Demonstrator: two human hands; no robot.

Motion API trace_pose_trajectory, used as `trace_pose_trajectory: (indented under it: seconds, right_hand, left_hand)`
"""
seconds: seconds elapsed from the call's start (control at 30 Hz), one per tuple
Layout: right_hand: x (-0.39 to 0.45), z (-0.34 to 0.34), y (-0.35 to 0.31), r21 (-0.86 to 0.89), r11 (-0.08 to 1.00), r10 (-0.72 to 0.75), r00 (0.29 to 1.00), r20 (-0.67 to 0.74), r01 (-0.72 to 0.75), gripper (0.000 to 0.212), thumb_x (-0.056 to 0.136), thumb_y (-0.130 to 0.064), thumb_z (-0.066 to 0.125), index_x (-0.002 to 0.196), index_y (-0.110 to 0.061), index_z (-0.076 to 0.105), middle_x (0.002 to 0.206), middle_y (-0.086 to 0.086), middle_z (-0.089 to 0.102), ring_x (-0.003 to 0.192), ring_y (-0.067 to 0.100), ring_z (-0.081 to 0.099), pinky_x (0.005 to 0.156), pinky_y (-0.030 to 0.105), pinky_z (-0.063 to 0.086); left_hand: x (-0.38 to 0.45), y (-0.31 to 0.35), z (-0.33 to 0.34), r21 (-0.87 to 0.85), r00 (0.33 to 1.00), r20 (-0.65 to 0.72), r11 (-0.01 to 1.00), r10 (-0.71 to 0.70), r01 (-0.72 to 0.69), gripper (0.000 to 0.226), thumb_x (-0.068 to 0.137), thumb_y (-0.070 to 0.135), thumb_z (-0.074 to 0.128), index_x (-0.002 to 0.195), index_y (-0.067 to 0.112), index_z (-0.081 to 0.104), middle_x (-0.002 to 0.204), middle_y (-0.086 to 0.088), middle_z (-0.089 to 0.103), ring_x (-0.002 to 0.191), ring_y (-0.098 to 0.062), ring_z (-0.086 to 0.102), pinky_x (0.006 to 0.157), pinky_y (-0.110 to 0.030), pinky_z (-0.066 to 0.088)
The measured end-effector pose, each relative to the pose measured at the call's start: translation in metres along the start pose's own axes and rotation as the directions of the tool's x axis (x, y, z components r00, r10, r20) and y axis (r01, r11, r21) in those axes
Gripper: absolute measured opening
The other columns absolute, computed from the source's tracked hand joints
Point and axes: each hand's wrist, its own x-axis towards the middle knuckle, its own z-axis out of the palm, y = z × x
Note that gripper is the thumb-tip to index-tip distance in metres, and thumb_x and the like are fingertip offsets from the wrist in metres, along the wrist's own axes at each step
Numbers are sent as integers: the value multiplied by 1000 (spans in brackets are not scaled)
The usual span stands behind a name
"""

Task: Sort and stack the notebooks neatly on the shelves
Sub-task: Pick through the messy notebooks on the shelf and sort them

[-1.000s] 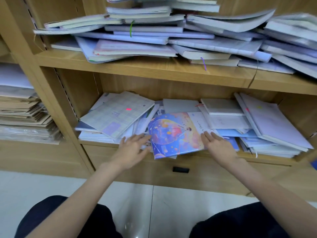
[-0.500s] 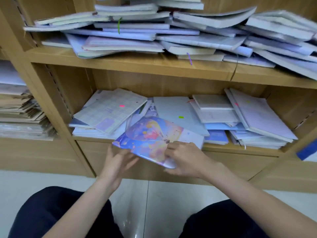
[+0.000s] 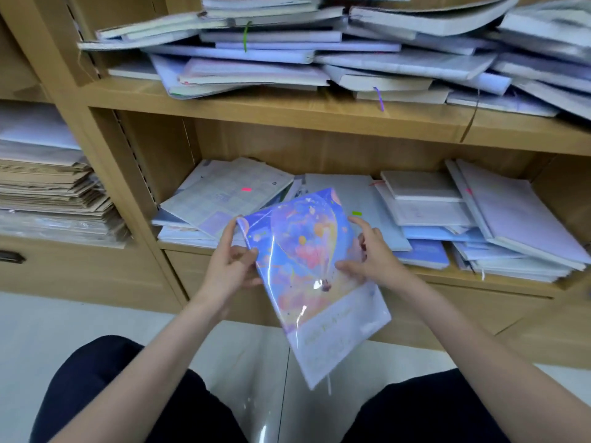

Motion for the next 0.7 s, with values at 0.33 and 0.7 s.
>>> trace_pose_trajectory:
  seconds: [0.33,0.7]
  right_hand:
    - [-29,-12,-15,765,526,252,928,275,-370,26,84,4,59,109,-3,56,90,11,71,77,19,69,67,25,57]
    - [81,-23,-83,847,529,338,902,-267,53,20,89,2,56,103,-12,56,75,3,55,50,9,56,42,22,48]
  left_hand:
    - [42,26,-13,-75,974,136,978,-184,195,47,96,7,46,138,26,41,90,-1,68,60,-11,68,51,-23,55]
    - [70,39,-30,145,977,209,989,-34,4,80,89,8,60,144,45,17,105,0,62,88,-17,63,76,-30,54]
